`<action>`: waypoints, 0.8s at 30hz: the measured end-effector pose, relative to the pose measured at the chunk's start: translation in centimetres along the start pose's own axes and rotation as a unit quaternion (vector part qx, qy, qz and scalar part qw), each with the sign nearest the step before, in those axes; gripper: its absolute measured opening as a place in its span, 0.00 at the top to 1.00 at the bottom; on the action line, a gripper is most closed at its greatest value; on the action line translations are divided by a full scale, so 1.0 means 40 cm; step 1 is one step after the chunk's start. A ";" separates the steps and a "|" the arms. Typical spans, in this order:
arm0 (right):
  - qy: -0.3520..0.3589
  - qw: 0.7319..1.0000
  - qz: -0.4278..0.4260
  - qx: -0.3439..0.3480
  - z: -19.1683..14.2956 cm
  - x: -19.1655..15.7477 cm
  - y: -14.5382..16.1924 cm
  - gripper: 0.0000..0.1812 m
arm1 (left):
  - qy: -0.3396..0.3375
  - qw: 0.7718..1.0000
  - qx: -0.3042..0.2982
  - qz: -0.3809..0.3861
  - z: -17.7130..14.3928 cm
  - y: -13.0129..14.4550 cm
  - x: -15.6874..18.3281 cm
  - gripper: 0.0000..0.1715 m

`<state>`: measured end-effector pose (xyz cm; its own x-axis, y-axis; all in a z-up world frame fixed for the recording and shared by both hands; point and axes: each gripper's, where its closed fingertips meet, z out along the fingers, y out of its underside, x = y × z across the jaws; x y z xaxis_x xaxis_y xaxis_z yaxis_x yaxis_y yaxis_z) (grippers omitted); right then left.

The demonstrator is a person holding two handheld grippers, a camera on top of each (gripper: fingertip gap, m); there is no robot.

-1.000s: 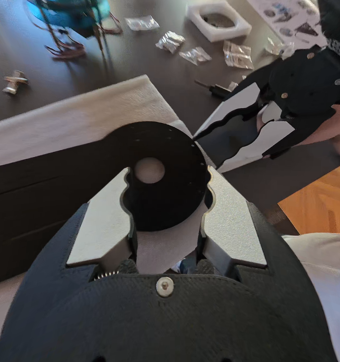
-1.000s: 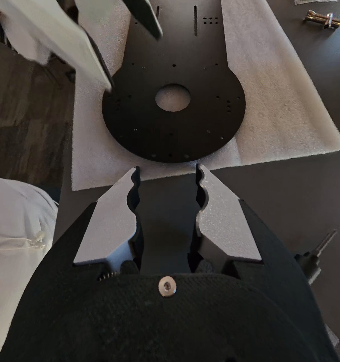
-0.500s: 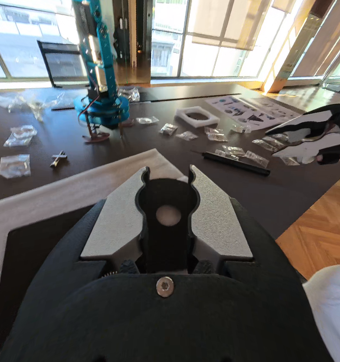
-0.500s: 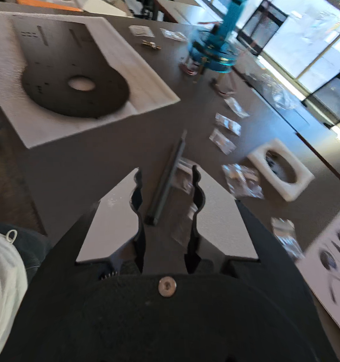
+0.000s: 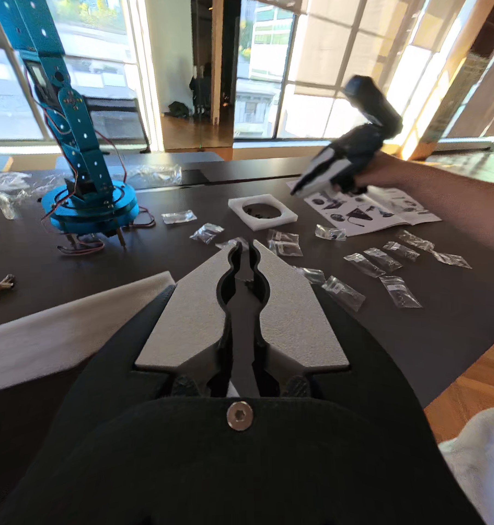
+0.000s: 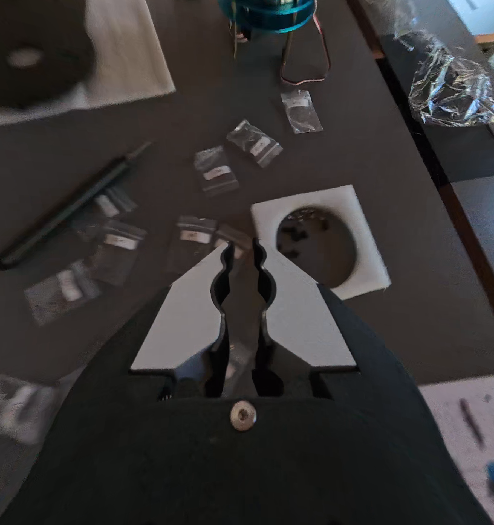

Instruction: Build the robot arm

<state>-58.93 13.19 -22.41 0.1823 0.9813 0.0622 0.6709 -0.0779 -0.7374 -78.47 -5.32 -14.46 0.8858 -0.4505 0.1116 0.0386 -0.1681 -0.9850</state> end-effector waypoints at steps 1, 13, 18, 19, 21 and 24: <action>-0.010 1.000 -0.015 -0.021 0.042 0.050 0.000 0.93 | -0.014 1.000 -0.014 -0.001 -0.002 0.006 0.014 0.97; -0.082 0.976 -0.166 -0.117 0.225 0.204 0.036 0.94 | -0.180 0.975 -0.129 0.011 -0.162 0.074 0.087 0.95; -0.102 0.972 -0.161 -0.135 0.240 0.208 0.047 0.94 | -0.200 0.971 -0.127 0.009 -0.171 0.065 0.098 0.95; -0.108 0.972 -0.158 -0.135 0.242 0.205 0.049 0.94 | -0.200 0.971 -0.127 0.008 -0.170 0.064 0.102 0.95; -0.113 0.970 -0.156 -0.146 0.243 0.208 0.060 0.94 | -0.202 0.970 -0.136 0.012 -0.168 0.070 0.107 0.95; -0.124 0.971 -0.134 -0.152 0.242 0.208 0.064 0.99 | -0.207 0.967 -0.146 0.018 -0.169 0.076 0.108 0.95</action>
<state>-62.64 22.86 -30.29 -0.1810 0.9830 0.0323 0.8584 0.1739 -0.4826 -77.65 -13.70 -16.10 0.9957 -0.0813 -0.0433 -0.0741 -0.4275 -0.9010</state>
